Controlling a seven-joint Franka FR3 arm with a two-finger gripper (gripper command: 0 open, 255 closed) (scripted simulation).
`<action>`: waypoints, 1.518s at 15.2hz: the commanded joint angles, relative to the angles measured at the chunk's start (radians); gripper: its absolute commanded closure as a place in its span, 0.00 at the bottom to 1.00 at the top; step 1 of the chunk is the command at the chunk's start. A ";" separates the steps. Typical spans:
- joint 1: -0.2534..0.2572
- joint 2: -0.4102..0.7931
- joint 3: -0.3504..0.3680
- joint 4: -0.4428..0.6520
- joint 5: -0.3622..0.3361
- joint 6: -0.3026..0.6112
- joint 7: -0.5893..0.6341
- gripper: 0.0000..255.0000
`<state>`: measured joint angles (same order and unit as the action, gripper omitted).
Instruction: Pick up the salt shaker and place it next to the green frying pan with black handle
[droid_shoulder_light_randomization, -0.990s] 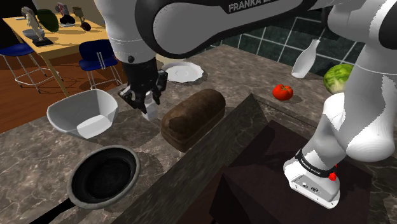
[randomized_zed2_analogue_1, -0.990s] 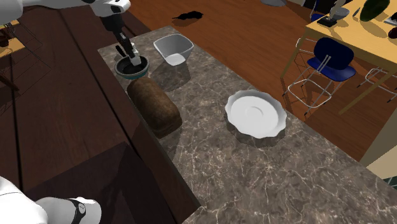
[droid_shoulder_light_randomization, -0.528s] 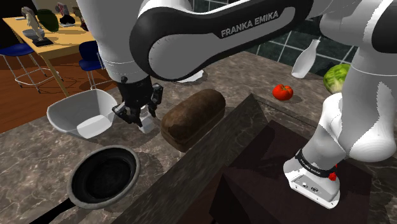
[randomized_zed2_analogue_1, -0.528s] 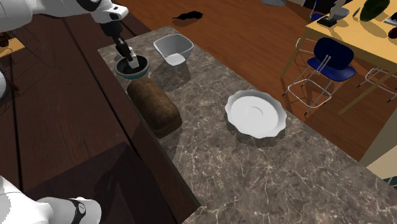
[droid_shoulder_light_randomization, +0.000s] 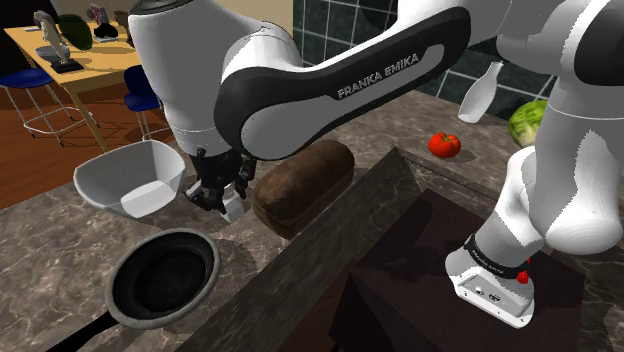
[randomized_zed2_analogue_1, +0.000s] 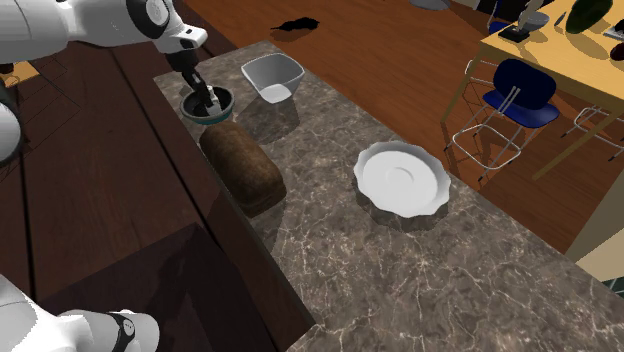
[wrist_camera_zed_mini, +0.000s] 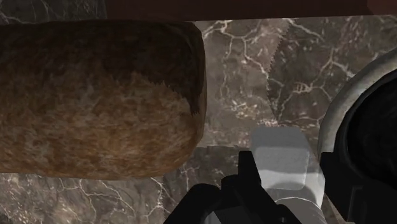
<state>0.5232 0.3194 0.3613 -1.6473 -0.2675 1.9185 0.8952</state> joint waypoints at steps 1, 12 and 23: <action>-0.002 0.002 -0.002 -0.024 -0.003 0.027 0.004 1.00; 0.001 0.053 -0.013 -0.104 -0.035 0.151 0.037 1.00; 0.004 0.073 -0.018 -0.122 -0.047 0.187 0.049 1.00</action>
<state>0.5268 0.3922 0.3433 -1.7696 -0.3142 2.1051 0.9439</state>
